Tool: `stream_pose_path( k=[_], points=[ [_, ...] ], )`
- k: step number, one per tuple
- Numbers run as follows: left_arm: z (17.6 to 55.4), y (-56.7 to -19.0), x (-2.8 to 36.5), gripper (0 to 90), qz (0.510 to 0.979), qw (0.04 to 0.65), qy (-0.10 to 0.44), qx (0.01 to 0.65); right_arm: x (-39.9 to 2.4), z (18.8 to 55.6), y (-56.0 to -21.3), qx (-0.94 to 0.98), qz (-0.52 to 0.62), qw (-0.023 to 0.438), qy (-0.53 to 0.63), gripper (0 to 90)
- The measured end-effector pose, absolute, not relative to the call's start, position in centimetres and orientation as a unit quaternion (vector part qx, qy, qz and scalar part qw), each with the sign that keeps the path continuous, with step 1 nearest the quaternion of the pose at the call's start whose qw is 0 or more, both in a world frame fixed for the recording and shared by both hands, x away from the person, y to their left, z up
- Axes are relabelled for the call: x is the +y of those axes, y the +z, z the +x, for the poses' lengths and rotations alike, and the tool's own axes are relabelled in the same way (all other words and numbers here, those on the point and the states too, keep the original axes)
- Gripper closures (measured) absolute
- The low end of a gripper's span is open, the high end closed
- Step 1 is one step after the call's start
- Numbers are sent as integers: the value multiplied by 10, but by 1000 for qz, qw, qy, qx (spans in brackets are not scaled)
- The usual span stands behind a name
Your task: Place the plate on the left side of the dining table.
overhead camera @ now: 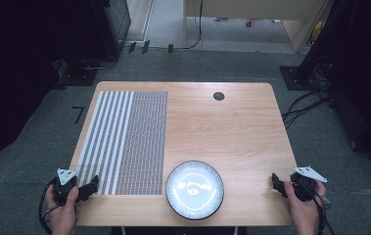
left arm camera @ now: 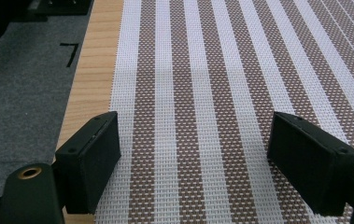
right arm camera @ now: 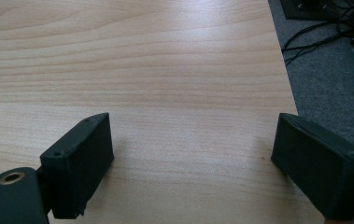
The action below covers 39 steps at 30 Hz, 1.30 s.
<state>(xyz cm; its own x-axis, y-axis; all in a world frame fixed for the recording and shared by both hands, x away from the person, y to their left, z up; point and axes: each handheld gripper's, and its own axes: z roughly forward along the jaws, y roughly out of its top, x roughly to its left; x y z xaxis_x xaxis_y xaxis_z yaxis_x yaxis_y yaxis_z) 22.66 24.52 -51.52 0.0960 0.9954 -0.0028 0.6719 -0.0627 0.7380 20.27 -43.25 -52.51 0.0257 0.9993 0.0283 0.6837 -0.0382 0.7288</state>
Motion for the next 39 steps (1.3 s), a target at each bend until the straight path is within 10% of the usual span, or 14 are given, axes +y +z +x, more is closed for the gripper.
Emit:
stream_pose_path(
  k=[39],
  points=[
    [221, -503, 236, 171, 666, 336, 264, 611, -405, 196, -505, 635, 642, 282, 323, 141]
  ],
)
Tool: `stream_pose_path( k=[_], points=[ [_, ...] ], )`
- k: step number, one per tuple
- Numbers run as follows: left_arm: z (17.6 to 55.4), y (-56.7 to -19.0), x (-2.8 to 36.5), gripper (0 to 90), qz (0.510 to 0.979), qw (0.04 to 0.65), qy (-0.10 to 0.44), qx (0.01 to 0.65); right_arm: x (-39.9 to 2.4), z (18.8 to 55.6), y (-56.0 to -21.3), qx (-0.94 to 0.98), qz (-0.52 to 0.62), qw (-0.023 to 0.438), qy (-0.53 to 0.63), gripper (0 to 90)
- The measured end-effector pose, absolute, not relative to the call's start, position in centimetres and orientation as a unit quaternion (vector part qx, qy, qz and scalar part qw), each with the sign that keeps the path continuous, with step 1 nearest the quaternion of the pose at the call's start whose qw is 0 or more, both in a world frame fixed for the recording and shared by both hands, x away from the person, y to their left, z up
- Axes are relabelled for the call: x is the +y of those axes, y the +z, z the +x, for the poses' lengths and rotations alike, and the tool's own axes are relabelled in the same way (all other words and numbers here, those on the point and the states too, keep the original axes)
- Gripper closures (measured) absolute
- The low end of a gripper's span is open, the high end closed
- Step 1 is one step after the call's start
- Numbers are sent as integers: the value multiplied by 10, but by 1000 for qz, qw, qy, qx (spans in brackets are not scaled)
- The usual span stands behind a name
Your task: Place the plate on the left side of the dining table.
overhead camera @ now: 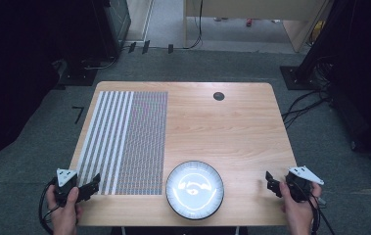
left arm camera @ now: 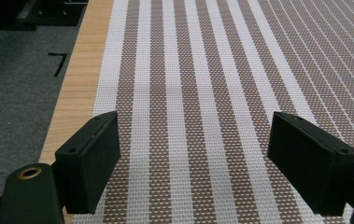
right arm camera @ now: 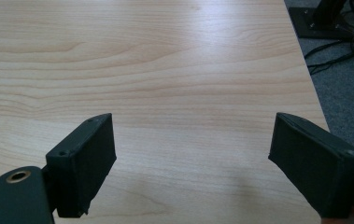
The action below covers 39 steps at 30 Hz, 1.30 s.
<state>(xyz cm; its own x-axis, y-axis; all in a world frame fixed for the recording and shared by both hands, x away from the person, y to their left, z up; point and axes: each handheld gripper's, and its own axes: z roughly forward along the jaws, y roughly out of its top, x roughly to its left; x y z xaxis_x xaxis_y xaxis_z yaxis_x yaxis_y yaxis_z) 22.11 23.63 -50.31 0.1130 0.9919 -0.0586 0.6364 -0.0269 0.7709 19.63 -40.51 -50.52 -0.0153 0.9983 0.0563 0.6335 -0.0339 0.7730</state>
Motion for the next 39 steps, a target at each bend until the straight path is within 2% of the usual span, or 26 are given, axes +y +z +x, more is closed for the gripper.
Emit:
stream_pose_path(
  k=[39],
  points=[
    [217, -500, 211, 171, 685, 357, 247, 585, -369, 194, -496, 653, 613, 258, 362, 142]
  ],
)
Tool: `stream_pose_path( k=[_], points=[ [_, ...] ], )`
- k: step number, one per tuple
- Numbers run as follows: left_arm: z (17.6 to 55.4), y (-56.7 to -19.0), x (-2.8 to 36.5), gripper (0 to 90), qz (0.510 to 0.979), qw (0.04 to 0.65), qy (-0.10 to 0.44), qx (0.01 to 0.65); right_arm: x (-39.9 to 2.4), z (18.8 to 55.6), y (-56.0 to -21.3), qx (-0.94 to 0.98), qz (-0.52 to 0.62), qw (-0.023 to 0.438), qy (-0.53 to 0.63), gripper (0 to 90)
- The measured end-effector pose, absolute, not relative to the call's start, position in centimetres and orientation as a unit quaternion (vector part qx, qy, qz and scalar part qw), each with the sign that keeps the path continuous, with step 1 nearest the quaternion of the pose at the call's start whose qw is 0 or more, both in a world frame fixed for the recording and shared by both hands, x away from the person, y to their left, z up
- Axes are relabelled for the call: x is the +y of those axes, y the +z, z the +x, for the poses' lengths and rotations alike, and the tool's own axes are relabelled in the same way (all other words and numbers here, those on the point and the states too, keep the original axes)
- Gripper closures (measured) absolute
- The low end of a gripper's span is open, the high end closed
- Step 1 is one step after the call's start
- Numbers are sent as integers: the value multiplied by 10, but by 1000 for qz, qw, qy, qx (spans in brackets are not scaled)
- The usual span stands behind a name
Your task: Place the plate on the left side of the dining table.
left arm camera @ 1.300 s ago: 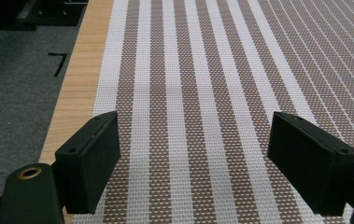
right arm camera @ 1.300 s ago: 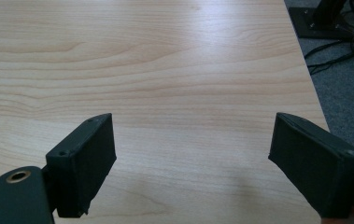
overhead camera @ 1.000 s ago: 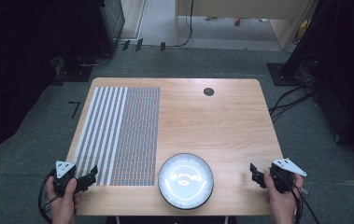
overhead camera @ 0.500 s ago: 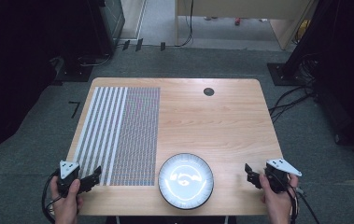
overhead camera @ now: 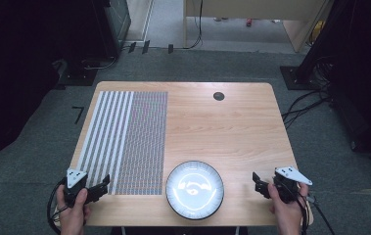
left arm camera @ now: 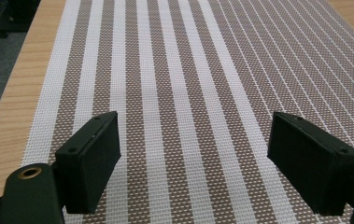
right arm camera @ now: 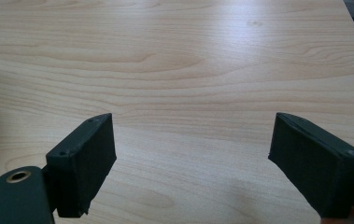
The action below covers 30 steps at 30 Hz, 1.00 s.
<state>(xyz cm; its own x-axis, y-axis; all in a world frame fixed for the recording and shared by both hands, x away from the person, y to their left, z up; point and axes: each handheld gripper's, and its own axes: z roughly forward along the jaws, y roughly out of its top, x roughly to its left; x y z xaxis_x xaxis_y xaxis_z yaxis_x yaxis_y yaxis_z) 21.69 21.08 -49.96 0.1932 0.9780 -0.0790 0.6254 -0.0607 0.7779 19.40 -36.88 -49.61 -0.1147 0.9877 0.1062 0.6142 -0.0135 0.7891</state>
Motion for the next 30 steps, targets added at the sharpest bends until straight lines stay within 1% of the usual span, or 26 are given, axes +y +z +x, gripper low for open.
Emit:
stream_pose_path(
  k=[20, 30],
  points=[
    [215, -498, 200, 171, 692, 366, 239, 574, -356, 193, -494, 660, 602, 254, 369, 142],
    [213, -498, 189, 171, 701, 372, 229, 563, -349, 193, -494, 666, 595, 251, 373, 143]
  ],
)
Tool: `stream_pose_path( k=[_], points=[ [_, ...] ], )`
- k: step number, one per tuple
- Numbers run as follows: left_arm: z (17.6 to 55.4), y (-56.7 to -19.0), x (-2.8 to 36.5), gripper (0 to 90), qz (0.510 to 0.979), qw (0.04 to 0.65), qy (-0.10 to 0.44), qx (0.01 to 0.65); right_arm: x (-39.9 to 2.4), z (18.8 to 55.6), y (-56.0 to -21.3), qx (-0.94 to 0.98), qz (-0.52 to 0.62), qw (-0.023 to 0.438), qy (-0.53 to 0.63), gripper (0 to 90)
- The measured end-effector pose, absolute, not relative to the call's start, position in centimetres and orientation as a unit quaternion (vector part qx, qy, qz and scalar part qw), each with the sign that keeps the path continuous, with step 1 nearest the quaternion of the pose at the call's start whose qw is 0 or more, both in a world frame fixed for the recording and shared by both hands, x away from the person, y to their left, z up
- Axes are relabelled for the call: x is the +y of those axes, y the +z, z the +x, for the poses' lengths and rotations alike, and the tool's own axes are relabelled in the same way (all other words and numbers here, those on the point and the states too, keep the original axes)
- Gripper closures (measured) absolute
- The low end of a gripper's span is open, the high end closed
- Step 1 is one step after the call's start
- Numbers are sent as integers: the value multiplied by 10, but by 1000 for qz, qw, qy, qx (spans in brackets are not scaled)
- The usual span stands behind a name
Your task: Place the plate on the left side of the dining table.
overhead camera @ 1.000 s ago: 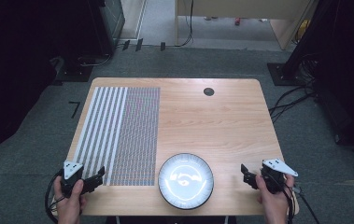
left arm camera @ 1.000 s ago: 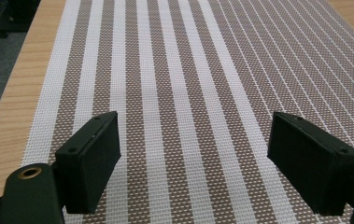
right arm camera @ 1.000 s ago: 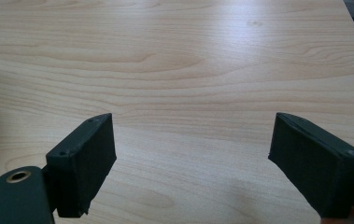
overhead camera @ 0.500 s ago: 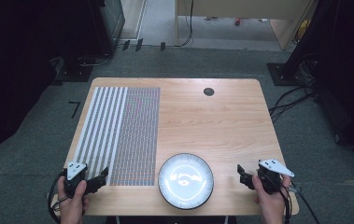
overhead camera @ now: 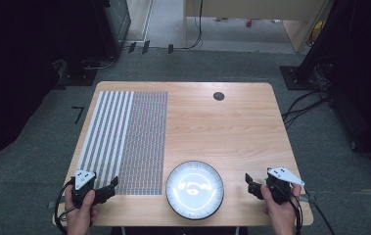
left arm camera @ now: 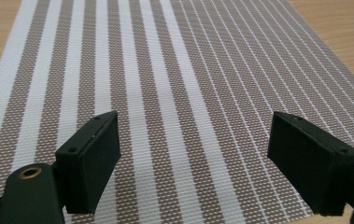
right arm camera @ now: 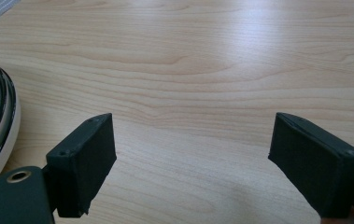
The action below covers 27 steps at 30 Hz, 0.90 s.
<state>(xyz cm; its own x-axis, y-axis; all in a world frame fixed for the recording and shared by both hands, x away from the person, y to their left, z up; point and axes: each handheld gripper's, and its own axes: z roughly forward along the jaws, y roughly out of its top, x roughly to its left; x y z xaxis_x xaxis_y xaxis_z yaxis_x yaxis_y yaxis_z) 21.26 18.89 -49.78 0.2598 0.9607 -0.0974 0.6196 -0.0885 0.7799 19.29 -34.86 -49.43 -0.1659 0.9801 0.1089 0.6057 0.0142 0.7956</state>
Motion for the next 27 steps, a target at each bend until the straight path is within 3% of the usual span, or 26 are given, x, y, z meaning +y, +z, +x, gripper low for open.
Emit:
stream_pose_path(
  k=[27],
  points=[
    [207, -497, 160, 171, 719, 389, 211, 536, -333, 192, -493, 677, 580, 243, 383, 143]
  ],
)
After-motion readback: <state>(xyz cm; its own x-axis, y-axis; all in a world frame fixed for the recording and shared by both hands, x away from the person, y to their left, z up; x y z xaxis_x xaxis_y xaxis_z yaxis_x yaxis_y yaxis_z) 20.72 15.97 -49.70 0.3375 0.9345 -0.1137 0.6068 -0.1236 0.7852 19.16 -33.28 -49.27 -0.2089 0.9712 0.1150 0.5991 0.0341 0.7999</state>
